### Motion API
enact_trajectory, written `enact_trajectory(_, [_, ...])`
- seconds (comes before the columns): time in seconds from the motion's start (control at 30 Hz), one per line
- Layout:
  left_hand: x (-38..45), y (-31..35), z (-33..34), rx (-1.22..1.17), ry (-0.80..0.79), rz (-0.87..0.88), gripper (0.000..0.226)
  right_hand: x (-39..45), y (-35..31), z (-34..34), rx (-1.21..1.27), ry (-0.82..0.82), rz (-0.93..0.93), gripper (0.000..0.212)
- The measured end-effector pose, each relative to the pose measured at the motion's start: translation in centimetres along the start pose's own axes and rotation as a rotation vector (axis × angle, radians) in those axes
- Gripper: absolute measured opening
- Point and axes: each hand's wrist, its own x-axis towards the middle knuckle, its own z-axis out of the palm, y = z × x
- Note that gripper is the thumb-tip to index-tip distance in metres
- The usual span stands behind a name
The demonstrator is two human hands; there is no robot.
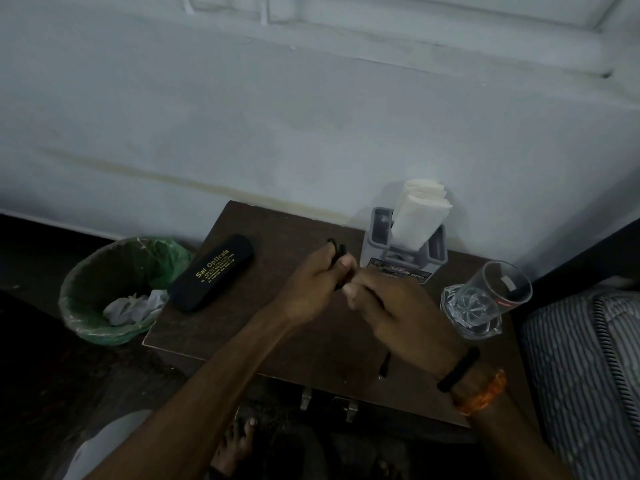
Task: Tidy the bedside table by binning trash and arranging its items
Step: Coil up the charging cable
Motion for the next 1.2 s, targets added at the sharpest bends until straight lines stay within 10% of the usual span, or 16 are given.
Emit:
enact_trajectory(0.53, [-0.8, 1.3, 0.8, -0.219, -0.293, -0.089, 0.032, 1.1, 5.2, 0.2, 0.144, 0.313, 0.095, 0.030])
enact_trajectory(0.83, [-0.4, 1.3, 0.6, -0.413, -0.131, -0.098, 0.017, -0.8, 3.5, 4.1, -0.203, -0.122, 0.185, 0.019])
enact_trajectory(1.2, [0.0, 0.0, 1.0, -0.074, 0.019, -0.025, 0.025, -1.4, -0.1, 2.6, -0.410, -0.095, 0.044, 0.023])
